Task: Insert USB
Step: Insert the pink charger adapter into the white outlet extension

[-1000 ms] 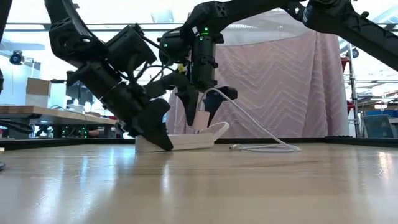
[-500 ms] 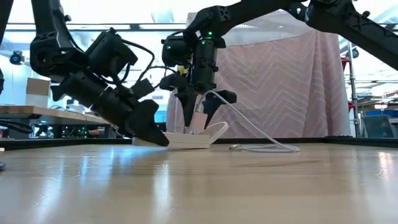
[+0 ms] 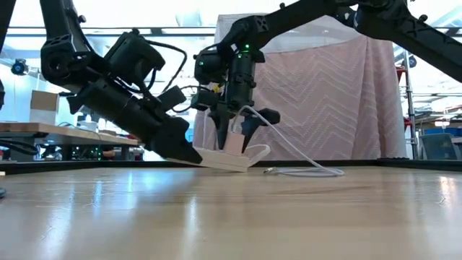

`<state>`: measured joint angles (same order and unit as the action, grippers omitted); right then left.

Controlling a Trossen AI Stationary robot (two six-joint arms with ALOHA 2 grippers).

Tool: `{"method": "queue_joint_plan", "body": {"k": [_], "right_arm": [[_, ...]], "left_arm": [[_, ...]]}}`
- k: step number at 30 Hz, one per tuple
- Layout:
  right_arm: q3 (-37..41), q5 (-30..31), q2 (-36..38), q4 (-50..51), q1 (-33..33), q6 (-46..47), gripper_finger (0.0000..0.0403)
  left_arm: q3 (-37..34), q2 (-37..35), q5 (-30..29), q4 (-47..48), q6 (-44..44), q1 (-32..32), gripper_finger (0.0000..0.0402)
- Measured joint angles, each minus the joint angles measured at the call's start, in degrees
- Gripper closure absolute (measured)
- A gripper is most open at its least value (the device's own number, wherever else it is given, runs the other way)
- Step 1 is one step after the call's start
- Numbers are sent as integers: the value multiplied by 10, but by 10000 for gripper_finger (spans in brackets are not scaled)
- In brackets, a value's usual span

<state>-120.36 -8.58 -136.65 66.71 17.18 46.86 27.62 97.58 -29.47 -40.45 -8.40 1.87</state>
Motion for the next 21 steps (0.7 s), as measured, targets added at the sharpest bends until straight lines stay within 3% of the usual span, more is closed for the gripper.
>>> {"method": "queue_joint_plan", "body": {"k": [10,12,17,21], "right_arm": [[17,13,4,-22,-3,-36,222],[10,13,8,-23,-3,-53,196],[-18,47,29,-14,-4,-97,86],[-32,101,97,-7,-2,-139,60]], "left_arm": [[-8,0,-16,0,-8,2,226],[-14,-2,-17,-1,-17,2,226],[-24,-5,-23,0,-31,-1,227],[-36,-5,-23,16,-61,-13,227]]}}
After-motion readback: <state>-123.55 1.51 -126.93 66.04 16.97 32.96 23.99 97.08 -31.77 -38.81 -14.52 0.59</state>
